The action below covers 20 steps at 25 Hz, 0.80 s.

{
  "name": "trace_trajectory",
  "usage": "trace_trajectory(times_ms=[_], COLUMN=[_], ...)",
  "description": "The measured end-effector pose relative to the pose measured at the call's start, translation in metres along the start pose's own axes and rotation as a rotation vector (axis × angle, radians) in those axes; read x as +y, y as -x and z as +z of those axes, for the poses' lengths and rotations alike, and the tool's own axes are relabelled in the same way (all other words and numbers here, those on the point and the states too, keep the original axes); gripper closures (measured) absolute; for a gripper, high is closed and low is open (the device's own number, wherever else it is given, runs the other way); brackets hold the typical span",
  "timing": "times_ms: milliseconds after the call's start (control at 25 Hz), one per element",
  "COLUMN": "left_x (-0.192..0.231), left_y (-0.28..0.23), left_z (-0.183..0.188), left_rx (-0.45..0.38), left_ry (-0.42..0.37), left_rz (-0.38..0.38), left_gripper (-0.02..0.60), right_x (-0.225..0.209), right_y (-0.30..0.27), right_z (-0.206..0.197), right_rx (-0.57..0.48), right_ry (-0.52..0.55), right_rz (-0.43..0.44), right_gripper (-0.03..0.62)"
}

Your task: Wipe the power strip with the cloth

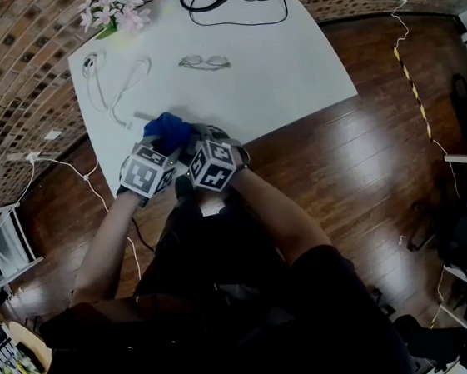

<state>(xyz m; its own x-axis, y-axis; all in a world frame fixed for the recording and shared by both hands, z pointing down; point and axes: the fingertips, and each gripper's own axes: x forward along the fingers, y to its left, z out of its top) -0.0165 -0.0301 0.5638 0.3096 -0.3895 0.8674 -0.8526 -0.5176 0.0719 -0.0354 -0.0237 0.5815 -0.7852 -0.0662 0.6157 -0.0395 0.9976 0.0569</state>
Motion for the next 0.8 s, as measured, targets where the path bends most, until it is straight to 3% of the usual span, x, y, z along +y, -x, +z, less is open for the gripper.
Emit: trace_trajectory(times_ms=[800], left_x=[-0.011], left_y=[0.004], left_z=[0.013], left_rx=[-0.040], left_ry=[0.010], left_rz=[-0.196], left_gripper=[0.482], right_x=[-0.003], right_y=[-0.001], right_z=[0.002], right_rx=[0.024], right_ry=[-0.044], right_rz=[-0.006], right_gripper=[0.314])
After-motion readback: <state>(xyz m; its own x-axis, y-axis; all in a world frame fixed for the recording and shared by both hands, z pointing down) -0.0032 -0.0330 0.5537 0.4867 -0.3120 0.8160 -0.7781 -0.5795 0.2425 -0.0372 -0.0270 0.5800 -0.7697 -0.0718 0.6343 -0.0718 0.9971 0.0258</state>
